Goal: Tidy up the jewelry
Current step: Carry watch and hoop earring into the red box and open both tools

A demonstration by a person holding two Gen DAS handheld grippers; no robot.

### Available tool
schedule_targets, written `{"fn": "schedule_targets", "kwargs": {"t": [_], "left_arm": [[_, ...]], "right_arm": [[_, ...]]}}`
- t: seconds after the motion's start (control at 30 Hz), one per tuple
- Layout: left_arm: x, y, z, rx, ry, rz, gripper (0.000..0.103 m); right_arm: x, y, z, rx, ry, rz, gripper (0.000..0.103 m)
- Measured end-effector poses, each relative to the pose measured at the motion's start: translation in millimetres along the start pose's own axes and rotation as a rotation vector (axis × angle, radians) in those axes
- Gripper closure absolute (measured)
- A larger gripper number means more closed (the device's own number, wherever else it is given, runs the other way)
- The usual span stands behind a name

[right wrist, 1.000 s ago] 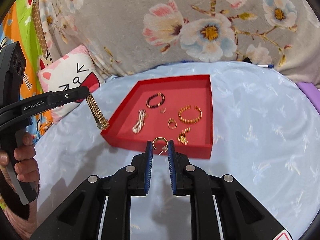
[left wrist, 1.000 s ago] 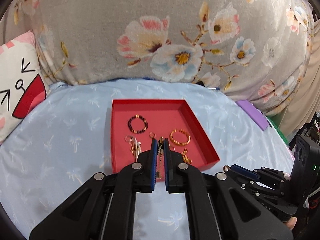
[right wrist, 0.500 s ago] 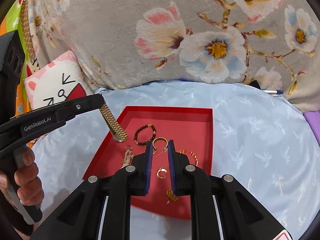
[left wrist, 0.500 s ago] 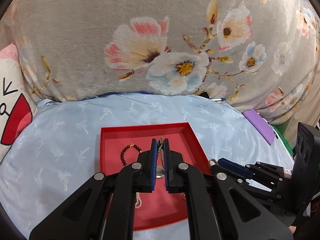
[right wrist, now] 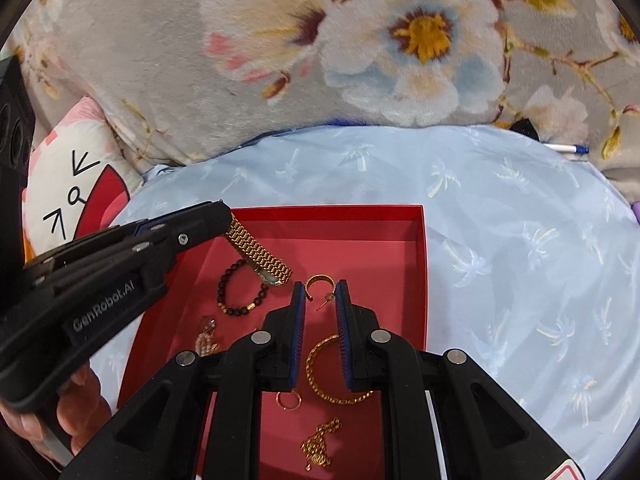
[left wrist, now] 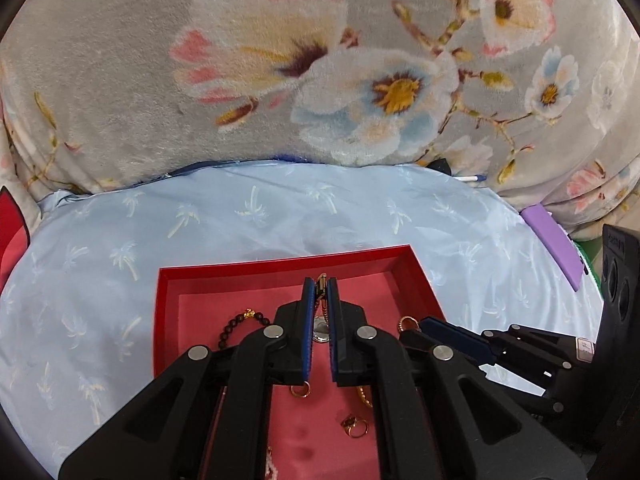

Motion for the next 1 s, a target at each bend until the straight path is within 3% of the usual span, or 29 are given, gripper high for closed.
{"fn": "schedule_targets", "kwargs": {"t": [0.3, 0.57, 1.0], "left_arm": [[20, -5, -2, -0.020, -0.006, -0.018, 0.097], [12, -13, -5, -0.038, 0.024, -0.042, 0.071], [-1, -6, -3, 0.012, 0.055, -0.104, 0.071]], "right_arm": [[27, 10, -3, 0.015, -0.055, 0.027, 0.089], [22, 16, -10, 0.029, -0.020, 0.030, 0.082], [8, 2, -3, -0.008, 0.008, 0.031, 0.081]]}}
Point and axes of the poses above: each gripper's, at about its wrist camera, not at the fingertips, and x roughly the way its jaws point, y to its right, z to its underside, the point moved 5 cm from there along x, roughly the way its jaws point, and after that the axes turned 1 degree about -y, right-handed, at the moved point
